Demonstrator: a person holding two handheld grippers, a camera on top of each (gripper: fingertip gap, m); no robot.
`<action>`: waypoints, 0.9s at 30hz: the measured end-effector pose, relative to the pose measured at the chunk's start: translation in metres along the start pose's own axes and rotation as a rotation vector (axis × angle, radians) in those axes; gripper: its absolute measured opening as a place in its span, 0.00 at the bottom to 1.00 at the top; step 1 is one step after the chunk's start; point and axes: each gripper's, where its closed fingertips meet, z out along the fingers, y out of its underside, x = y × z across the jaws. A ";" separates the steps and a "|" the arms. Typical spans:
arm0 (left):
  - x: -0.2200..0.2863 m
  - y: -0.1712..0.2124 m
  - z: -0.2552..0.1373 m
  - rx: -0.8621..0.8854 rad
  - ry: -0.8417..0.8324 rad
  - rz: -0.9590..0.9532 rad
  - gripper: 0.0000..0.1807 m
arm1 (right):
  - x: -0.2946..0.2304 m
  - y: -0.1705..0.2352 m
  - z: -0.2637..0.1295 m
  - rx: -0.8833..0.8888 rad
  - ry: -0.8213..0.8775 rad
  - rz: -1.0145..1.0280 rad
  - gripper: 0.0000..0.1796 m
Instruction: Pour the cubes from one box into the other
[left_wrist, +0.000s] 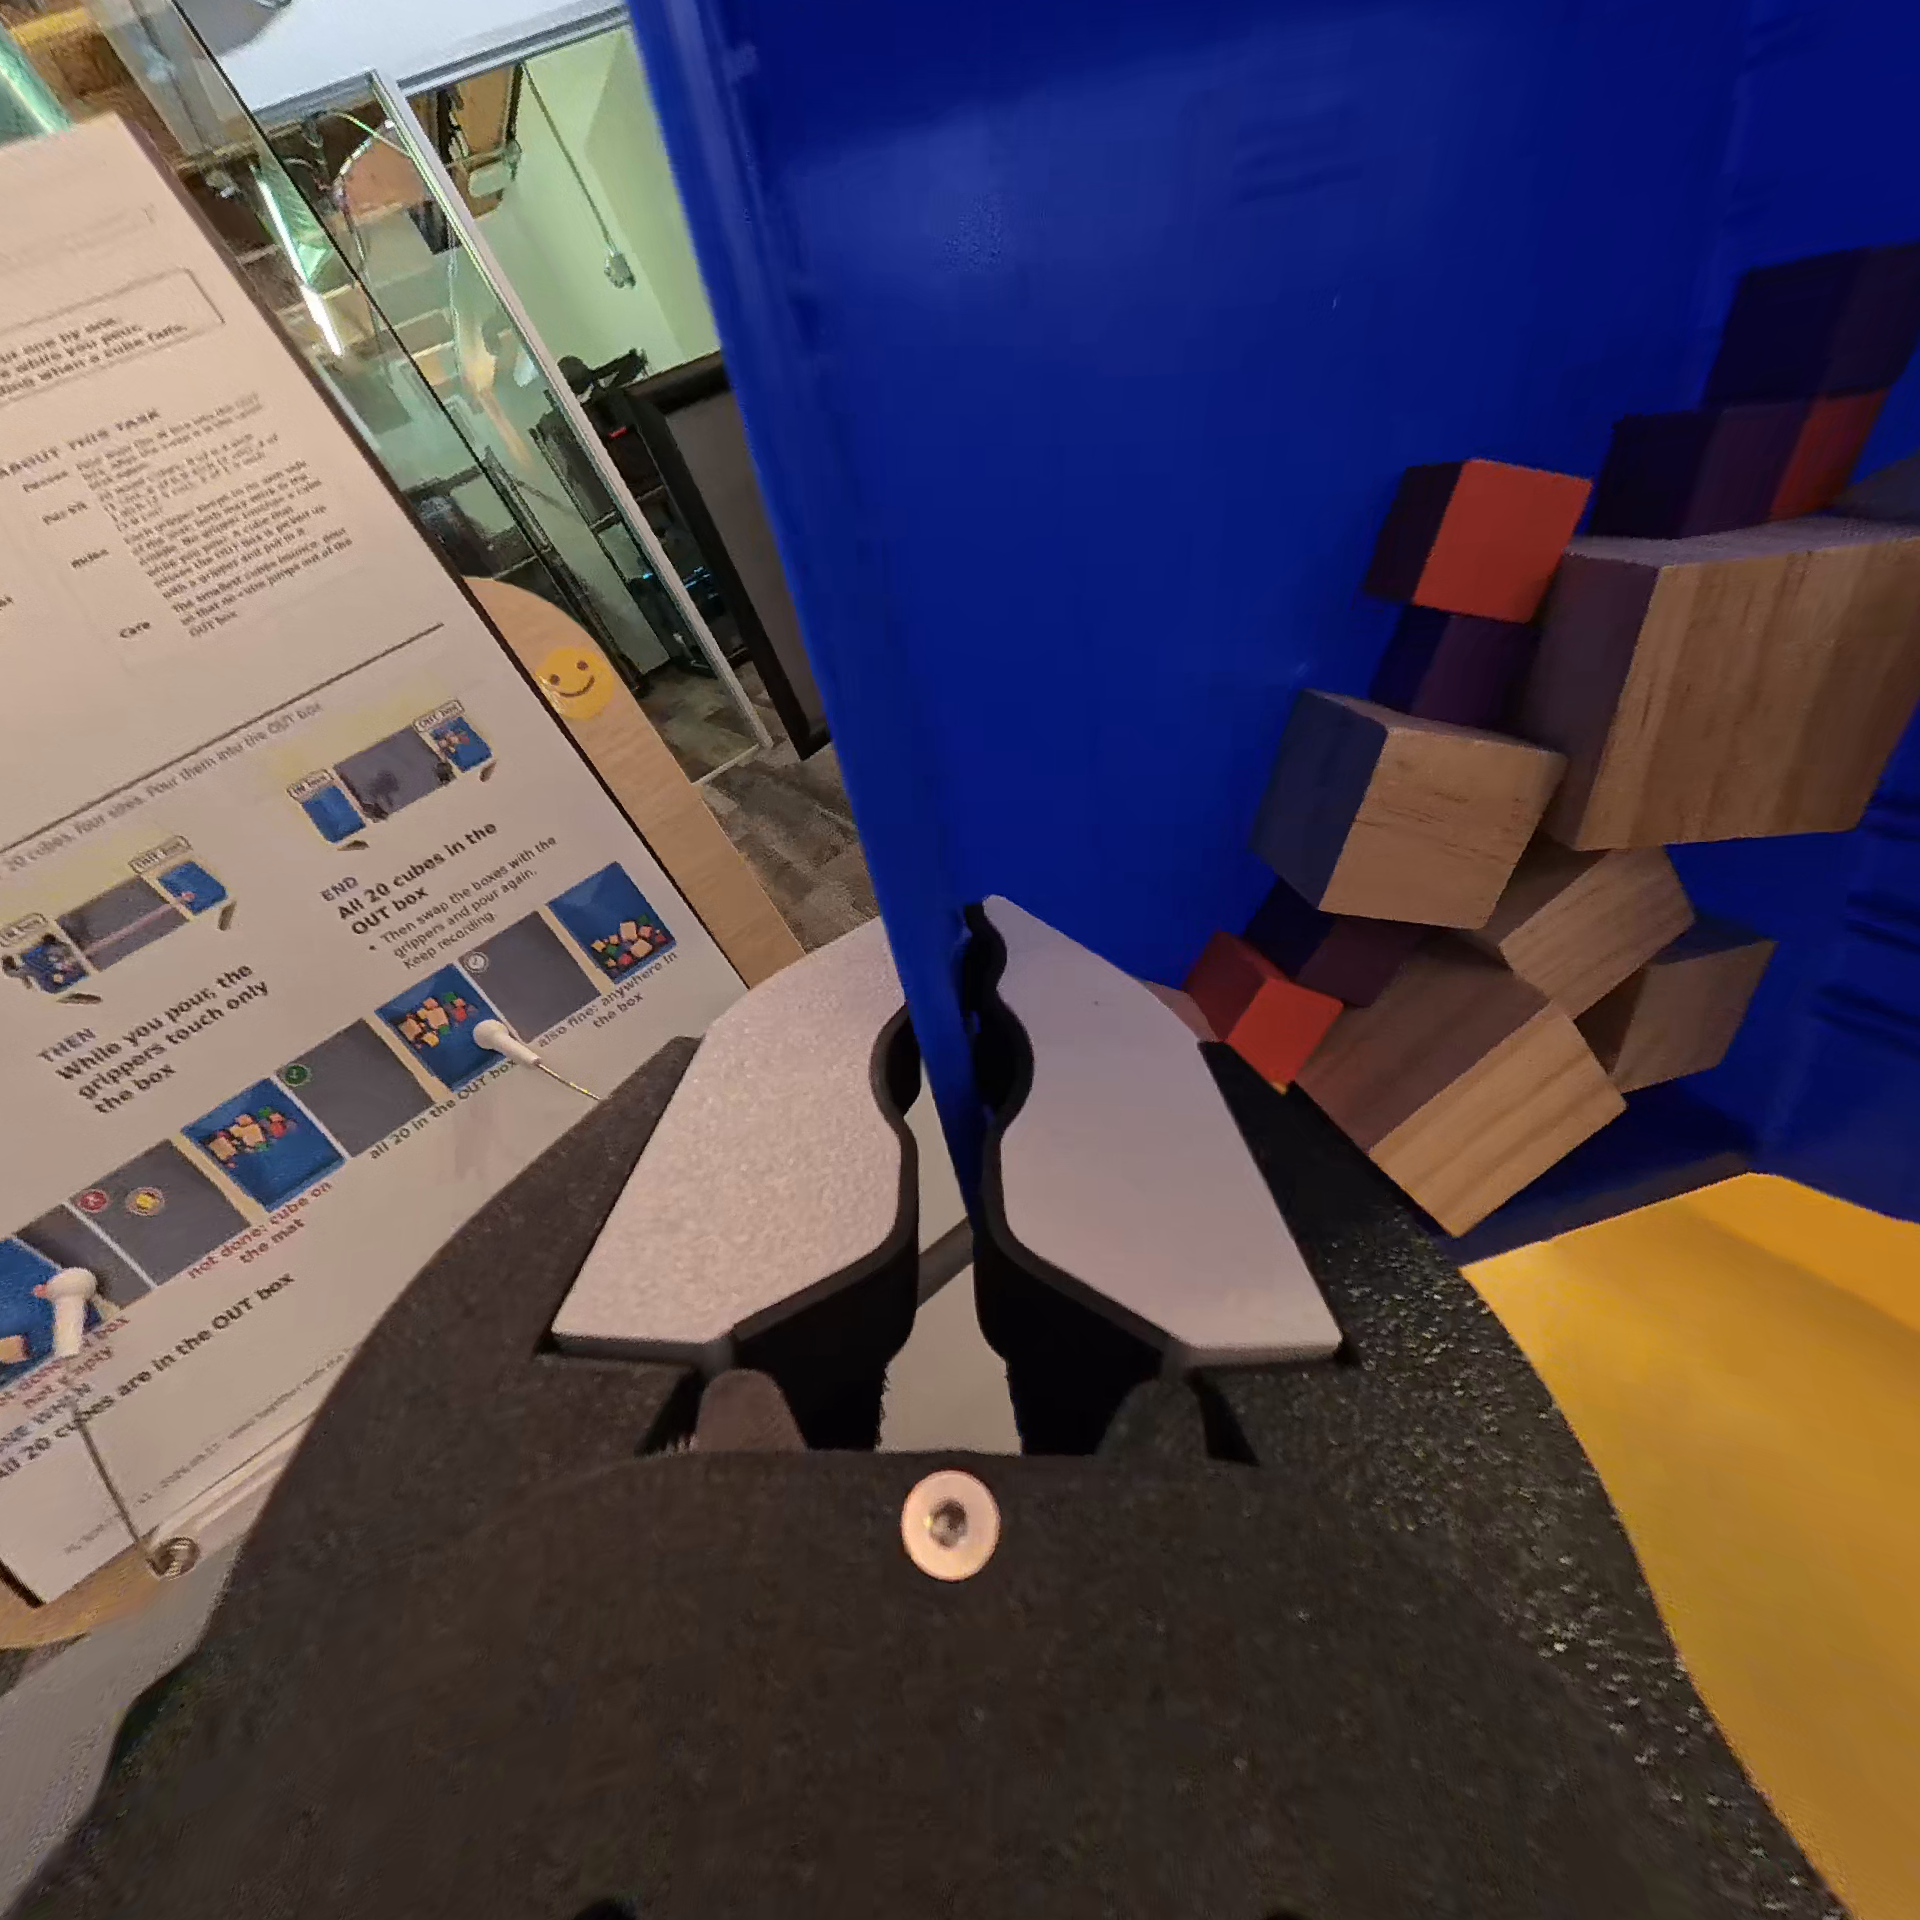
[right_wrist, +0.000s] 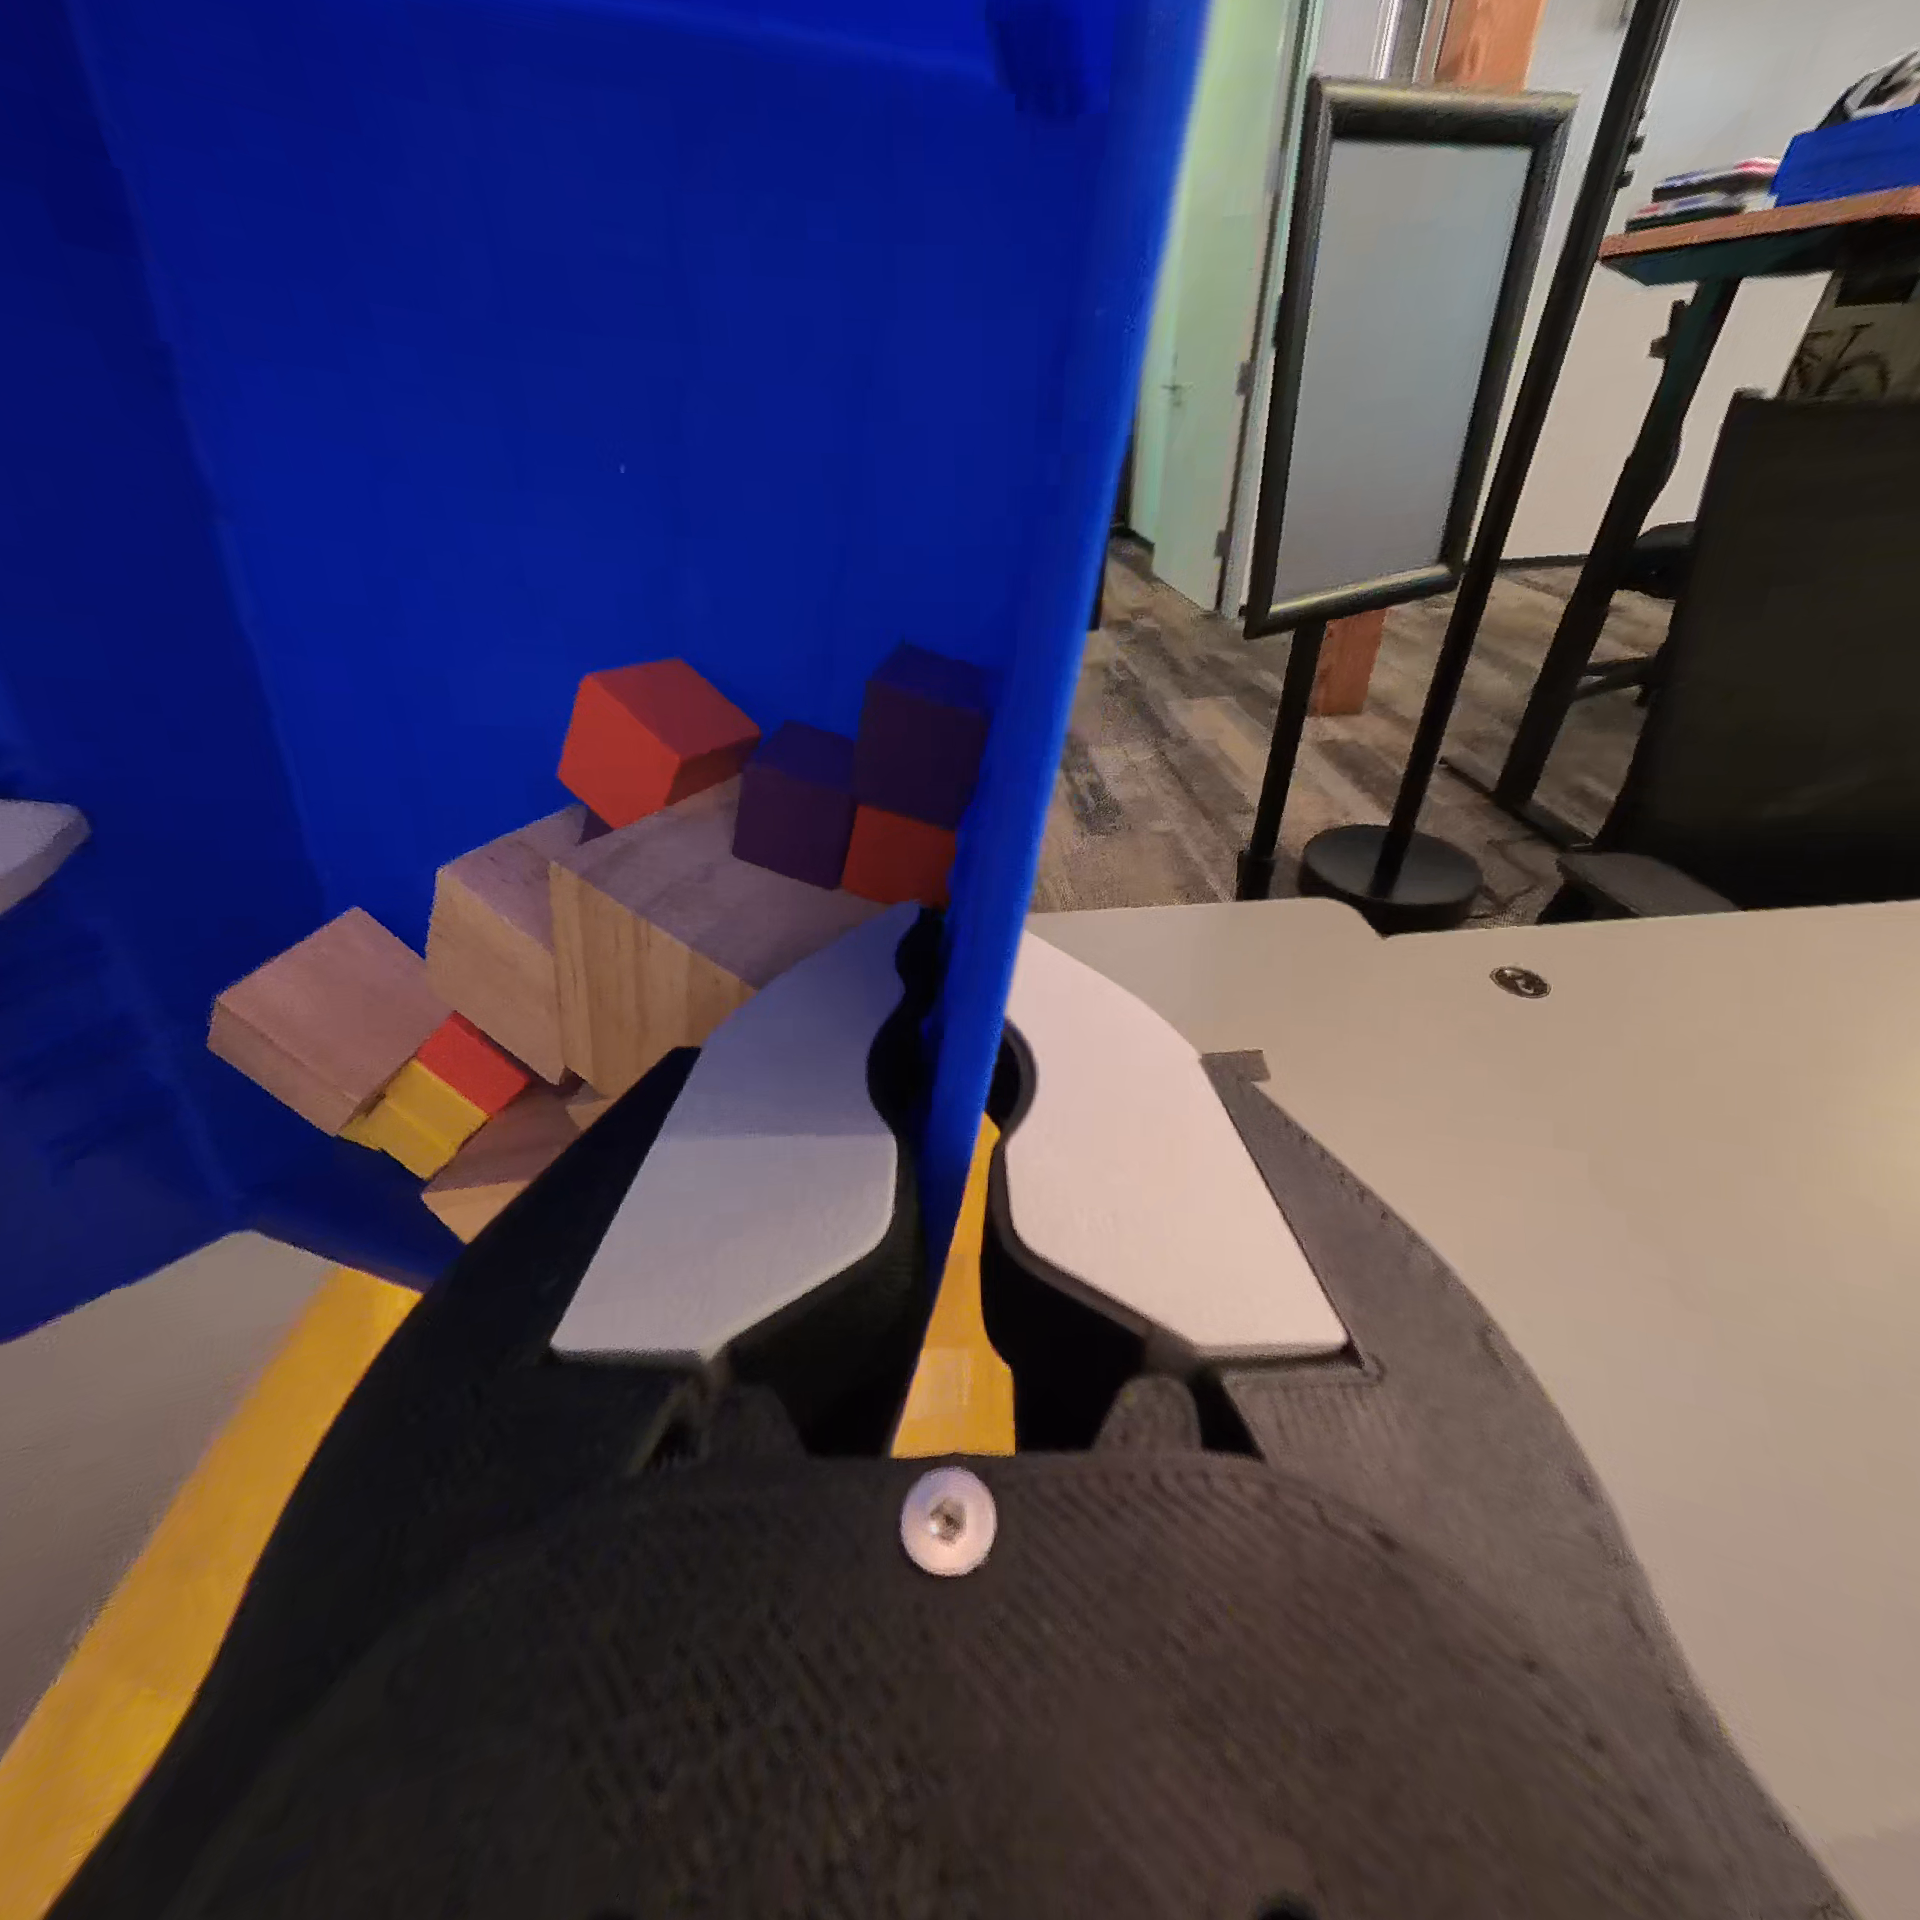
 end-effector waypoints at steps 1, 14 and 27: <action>0.000 -0.002 -0.001 0.010 0.004 -0.005 0.03 | 0.000 -0.004 -0.002 0.016 0.008 -0.014 0.02; -0.005 -0.009 -0.007 0.039 0.002 -0.033 0.03 | -0.003 -0.012 -0.003 0.026 -0.017 -0.064 0.03; -0.004 -0.007 -0.007 0.103 0.007 -0.083 0.03 | -0.004 -0.015 -0.004 0.106 0.000 -0.113 0.03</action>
